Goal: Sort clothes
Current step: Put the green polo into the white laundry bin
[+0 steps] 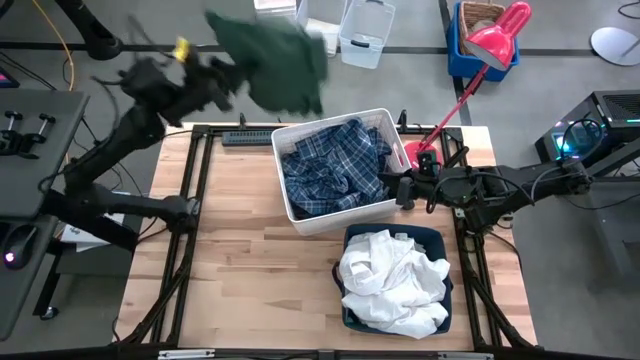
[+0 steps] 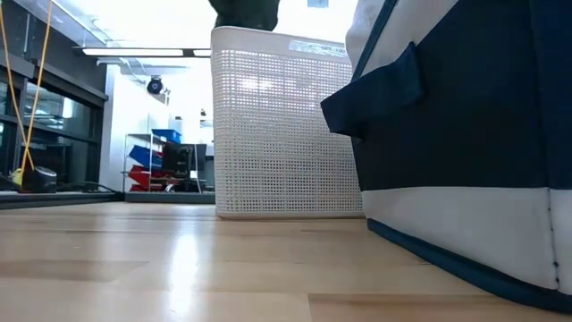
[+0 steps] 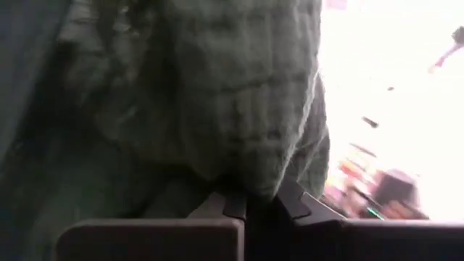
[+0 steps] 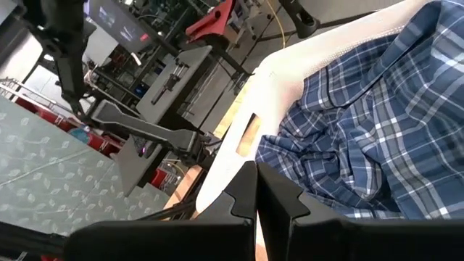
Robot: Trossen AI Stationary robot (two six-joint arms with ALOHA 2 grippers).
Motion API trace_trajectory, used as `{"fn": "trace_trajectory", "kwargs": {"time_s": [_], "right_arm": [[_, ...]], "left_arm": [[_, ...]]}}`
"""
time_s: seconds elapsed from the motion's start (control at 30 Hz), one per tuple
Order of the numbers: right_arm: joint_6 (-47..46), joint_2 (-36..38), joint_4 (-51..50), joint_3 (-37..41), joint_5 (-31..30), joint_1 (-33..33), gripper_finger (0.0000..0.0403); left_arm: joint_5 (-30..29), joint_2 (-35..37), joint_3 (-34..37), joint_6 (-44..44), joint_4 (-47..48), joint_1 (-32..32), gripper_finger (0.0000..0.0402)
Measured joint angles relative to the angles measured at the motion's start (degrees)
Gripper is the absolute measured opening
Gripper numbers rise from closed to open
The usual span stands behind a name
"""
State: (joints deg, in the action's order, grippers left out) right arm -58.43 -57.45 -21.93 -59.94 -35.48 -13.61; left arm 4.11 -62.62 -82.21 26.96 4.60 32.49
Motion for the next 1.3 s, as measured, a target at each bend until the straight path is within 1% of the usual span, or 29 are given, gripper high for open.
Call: {"fn": "trace_trajectory", "kwargs": {"time_s": [0.07, 0.17, 0.23, 0.33, 0.43, 0.53, 0.57, 0.63, 0.7, 0.8, 0.93, 0.97, 1.03, 1.1, 1.13, 1.23, 1.3], "right_arm": [[0.0, 0.0, 0.0, 0.0, 0.0, 0.0, 0.0], [0.4, 0.0, 0.0, 0.0, -0.4, 0.0, 0.0], [0.4, 0.0, 0.0, 0.0, -0.9, 0.0, 0.0], [0.4, 0.0, 0.0, 0.0, -1.1, 0.0, 0.0], [0.4, 0.0, 0.0, 0.0, -1.1, 0.0, 0.0], [0.4, 0.0, 0.0, 0.0, -1.1, 0.0, 0.0], [0.4, 0.0, 0.0, 0.0, -1.1, 0.0, 0.0], [0.2, 0.0, 0.0, 0.0, -1.1, 0.0, 0.0], [0.0, 0.0, 0.0, 0.0, -1.1, -0.1, 0.0], [0.0, 0.0, 0.0, 0.0, -0.9, -0.1, 0.0], [0.5, 0.1, 0.0, 0.0, -1.6, -0.1, 0.0], [0.6, 0.2, 0.0, 0.0, -1.6, -0.1, 0.0], [1.2, 0.5, 0.0, 0.0, -1.6, -0.1, 0.0], [1.8, 0.7, 0.2, 0.0, -1.6, -0.1, 0.0], [1.8, 0.8, 0.2, 0.0, -1.6, -0.1, 0.0], [1.9, 0.9, 0.2, 0.0, -1.6, 0.1, 0.0], [1.9, 0.9, 0.2, 0.0, -1.6, 0.2, 0.0]], "left_arm": [[1.4, -1.5, 0.0, 0.0, -0.2, -5.3, 0.0003], [1.4, -4.6, 0.0, -1.0, 1.1, -13.9, 0.0003], [-1.2, -7.3, 0.0, -2.7, 2.0, -19.0, 0.0003], [-7.9, -11.7, 0.1, -3.5, 2.6, -24.3, 0.0003], [-13.3, -15.6, 0.1, -1.8, 0.5, -26.4, 0.0003], [-14.3, -19.0, 0.1, 1.2, -4.8, -26.8, 0.0003], [-15.2, -19.8, 0.1, 1.4, -5.2, -26.6, 0.0003], [-18.4, -20.7, 0.1, 2.3, -2.1, -25.7, 0.0003], [-20.5, -21.0, 0.1, 4.4, 5.2, -24.1, 0.0003], [-20.4, -21.1, 0.1, 6.9, 17.3, -22.9, 0.0003], [-19.6, -21.6, 0.1, 6.9, 28.7, -25.2, 0.0003], [-19.5, -21.8, 0.3, 6.9, 30.2, -25.9, 0.0003], [-18.1, -22.0, 1.4, 6.9, 31.8, -27.1, 0.0003], [-14.3, -22.1, 3.5, 7.2, 33.6, -27.7, 0.0014], [-12.1, -22.2, 4.7, 7.8, 33.0, -28.2, 0.0023], [-5.8, -22.8, 7.0, 7.8, 31.0, -29.0, 0.0063], [-4.4, -23.4, 7.5, 6.5, 30.8, -29.4, 0.0093]]}}
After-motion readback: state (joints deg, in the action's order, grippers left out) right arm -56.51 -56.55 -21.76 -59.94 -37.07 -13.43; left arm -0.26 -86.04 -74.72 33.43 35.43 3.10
